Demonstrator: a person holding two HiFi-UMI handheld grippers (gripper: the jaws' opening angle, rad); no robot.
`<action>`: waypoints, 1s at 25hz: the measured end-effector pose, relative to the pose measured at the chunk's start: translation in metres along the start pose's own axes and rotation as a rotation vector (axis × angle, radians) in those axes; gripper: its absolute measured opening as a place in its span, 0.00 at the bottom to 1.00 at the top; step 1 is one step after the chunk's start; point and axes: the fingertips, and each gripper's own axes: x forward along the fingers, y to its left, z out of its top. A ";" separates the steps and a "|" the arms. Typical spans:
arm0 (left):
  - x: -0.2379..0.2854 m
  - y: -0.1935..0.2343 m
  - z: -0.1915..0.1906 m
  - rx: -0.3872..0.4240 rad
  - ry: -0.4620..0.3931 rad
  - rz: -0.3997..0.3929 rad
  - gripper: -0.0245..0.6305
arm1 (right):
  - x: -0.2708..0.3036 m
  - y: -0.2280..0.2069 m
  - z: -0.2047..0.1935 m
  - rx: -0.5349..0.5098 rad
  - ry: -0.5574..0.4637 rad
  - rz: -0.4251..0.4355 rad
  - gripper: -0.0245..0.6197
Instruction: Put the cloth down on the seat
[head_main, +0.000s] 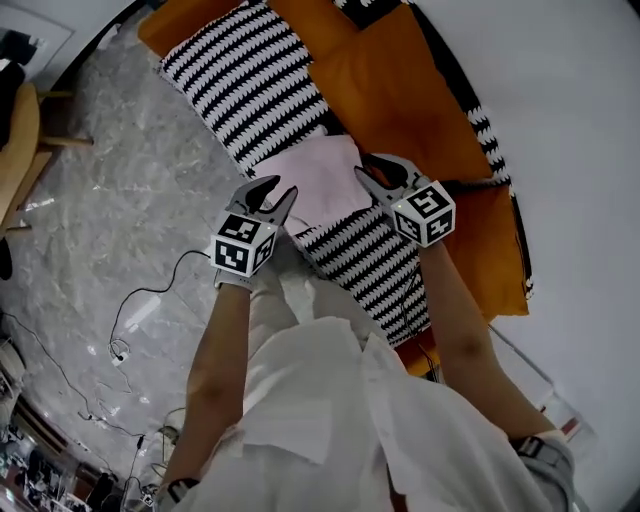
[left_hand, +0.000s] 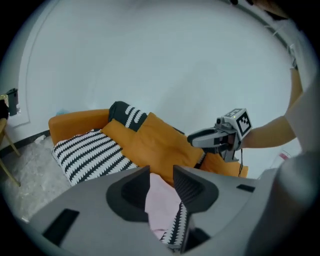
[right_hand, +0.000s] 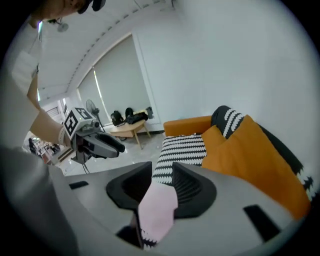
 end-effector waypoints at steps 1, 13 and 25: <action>-0.008 -0.005 0.013 0.015 -0.027 -0.005 0.27 | -0.011 0.006 0.009 0.025 -0.043 -0.012 0.25; -0.164 -0.085 0.178 0.153 -0.436 -0.065 0.12 | -0.183 0.065 0.149 0.133 -0.514 -0.122 0.16; -0.251 -0.153 0.240 0.251 -0.612 -0.080 0.10 | -0.285 0.126 0.178 0.087 -0.712 -0.172 0.05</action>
